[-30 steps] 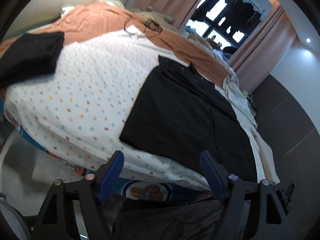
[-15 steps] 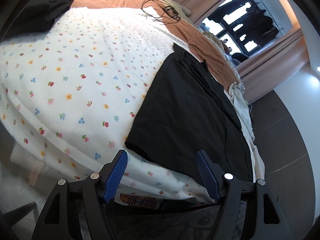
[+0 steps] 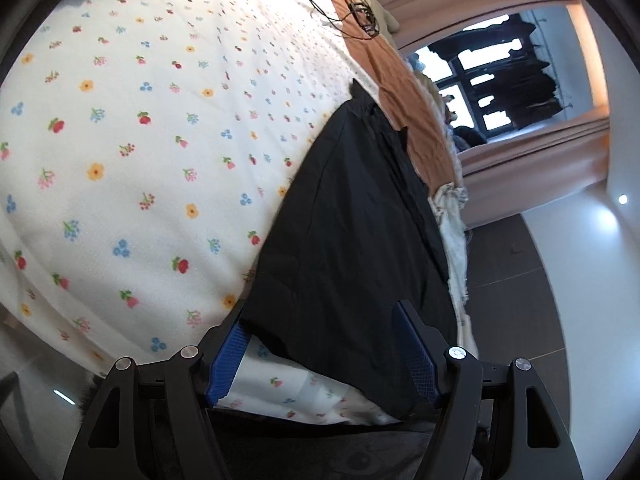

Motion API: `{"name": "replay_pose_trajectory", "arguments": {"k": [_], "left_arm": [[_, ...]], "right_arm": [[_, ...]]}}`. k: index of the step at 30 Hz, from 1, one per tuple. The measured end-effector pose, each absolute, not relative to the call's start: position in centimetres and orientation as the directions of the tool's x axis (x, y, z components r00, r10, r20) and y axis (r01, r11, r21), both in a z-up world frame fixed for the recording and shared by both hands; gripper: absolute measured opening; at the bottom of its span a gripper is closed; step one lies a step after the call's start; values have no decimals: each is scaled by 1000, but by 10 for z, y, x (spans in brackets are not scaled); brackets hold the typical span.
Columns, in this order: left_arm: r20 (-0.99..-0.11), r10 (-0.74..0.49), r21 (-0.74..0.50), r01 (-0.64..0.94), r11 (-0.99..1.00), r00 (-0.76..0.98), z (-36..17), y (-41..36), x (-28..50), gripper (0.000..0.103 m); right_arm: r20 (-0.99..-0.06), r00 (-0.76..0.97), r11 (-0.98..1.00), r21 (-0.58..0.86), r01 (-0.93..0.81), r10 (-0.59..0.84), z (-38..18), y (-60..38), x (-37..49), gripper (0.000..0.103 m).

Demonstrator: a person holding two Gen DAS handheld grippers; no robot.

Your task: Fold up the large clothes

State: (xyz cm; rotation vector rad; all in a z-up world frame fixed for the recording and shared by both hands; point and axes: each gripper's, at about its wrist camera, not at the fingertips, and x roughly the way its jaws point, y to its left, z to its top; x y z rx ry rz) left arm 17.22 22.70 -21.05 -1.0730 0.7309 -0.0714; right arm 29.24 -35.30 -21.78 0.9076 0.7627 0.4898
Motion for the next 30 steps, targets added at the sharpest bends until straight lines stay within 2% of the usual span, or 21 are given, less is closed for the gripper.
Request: {"name": "replay_pose_trajectory", "arguments": {"k": [3,9,10,13,14,15,17,20,30], "left_arm": [[-490,-410,-832,-272,483,769,-210,227,173,72],[-522,-400,-801,-273,533,753,-207,217,191,72],[-529,-394,-795,-276,540,752,-207,216,195,69],[-570,-373,-765,-308,566,732,-209,215,210,47],[-587,-363,-753,-323,574,724,-210,214,215,37],[-596,-355,-746,-332,578,720,-211,214,217,32],[-617,-331,-729,-360,582,714,-213,214,217,8],[-589,-302,-742,-354,569,750,-206,217,205,3],[-490,-254,-762,-268,589,834,-149,213,161,1]], "right_arm": [[-388,639,535,844,-44,664,-227,-351,297,60],[-371,653,525,850,-49,661,-227,-347,302,60],[-371,656,528,848,-49,657,-227,-348,303,60],[-388,670,543,839,-27,633,-225,-346,311,57],[-396,673,547,837,-14,625,-226,-345,314,49],[-409,676,554,833,1,613,-225,-344,317,43],[-443,680,573,819,40,585,-225,-342,318,12],[-405,705,548,836,28,583,-220,-347,311,6],[-289,747,525,846,-94,599,-164,-355,274,5]]}}
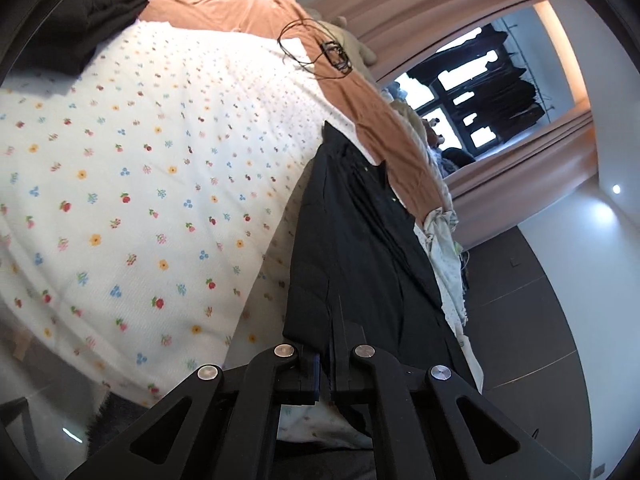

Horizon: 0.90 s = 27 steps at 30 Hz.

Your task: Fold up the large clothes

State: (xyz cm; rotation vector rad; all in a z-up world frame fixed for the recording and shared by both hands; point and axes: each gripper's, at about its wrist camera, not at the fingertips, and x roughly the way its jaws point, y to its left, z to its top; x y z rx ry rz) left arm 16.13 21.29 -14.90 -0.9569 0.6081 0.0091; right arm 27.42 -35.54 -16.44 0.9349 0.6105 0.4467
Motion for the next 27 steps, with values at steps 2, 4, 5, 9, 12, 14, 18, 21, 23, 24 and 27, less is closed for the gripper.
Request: {"name": "replay_pose_trajectory", "arguments": {"k": [2,4,5,9,12,14,18,21,23,24,27], "left_arm": [[-476,-257,-770,-259,583,841,-144,210,148,1],[-464,-260,-779,-250,576,847,-140,207,137,1],[-455,-262,-783,-242,572,851,-137,206,130,1],[-408,-262,-795,-199,574,874,-117,200,110,1],[-368,-266,-800,-157,578,891,-96,194,94,1],[-346,-268,-801,-135,584,899,-84,191,84,1],[-291,-272,-802,-79,592,917,-54,187,57,1],[-255,-271,-800,-45,599,928,-33,185,39,1],[-226,-275,-803,-19,596,934,-22,183,27,1],[-215,-275,-804,-10,595,937,-16,183,22,1],[-181,-276,-811,15,585,944,-3,184,7,1]], "right_arm": [[-278,747,521,847,-105,604,-158,-357,268,5],[-259,749,508,853,-118,610,-151,-360,259,5],[-252,751,505,855,-123,610,-147,-361,255,5],[-206,759,485,860,-161,618,-131,-368,234,5],[-179,766,482,855,-190,618,-116,-372,217,5],[-154,770,472,856,-209,620,-108,-377,205,5],[-112,773,460,853,-247,624,-90,-384,182,5],[-80,775,454,845,-281,627,-72,-385,163,5],[-59,774,448,842,-301,631,-62,-384,155,5],[-51,773,446,840,-310,633,-55,-385,150,5],[-36,768,439,837,-327,639,-37,-386,141,5]]}}
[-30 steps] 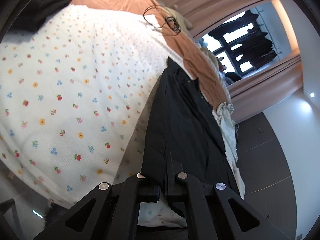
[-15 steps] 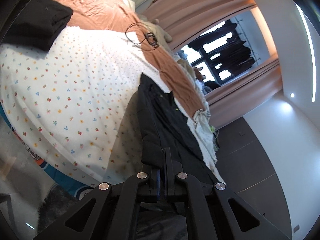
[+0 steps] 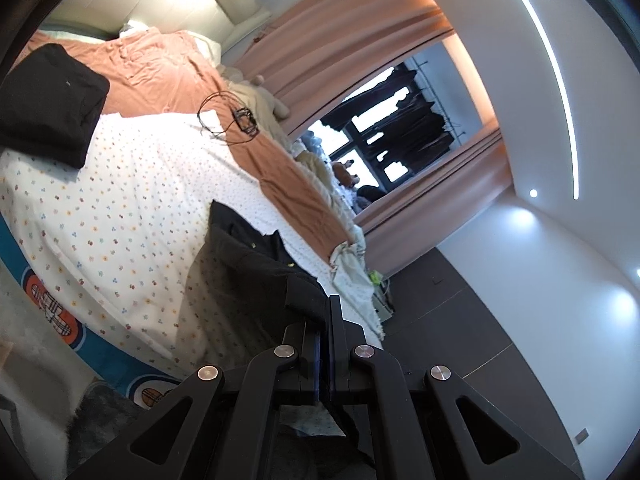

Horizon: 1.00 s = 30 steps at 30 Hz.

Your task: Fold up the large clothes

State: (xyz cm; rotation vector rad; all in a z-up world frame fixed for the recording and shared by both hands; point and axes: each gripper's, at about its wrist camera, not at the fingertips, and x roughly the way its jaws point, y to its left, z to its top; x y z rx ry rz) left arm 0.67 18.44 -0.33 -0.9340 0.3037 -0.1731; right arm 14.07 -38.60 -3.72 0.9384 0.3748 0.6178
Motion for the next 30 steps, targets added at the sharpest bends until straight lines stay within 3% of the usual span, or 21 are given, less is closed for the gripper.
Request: {"name": "replay_pose_trajectory", "arguments": {"k": [9,16,30], "left_arm": [[-85,-247,-802,81,592,965,41,187,-7,1],[-47,-258,-811,114,574,965,53,194,38,1],[-81,-243,-810,78,581,967,70,222,174,1]], "right_arm": [[64,765,411,813,-413,641,6,-387,133,5],[36,791,435,819,-373,611,10,-387,170,5],[15,815,449,828,-335,579,31,-362,312,5]]}}
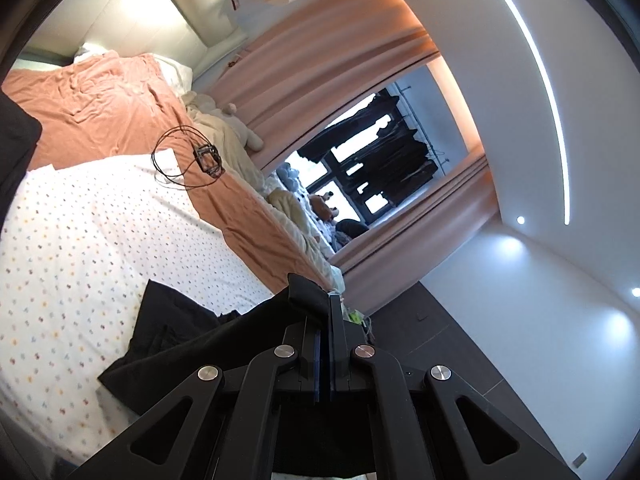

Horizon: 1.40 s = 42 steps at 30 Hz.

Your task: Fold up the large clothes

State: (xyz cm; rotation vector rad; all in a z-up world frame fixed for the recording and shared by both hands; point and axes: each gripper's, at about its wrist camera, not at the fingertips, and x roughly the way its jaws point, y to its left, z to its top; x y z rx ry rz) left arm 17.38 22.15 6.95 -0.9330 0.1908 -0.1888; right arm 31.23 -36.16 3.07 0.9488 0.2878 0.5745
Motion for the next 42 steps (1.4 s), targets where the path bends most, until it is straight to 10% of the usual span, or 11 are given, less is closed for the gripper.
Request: {"name": "replay_pose_trajectory", "arguments": {"k": [42], "left_arm": [[-450,-233,-813,-287,506,862,-109,280,502,2]], "right_arm": [[-379,790,564,824,52,482,-106,-302,589,8]]}}
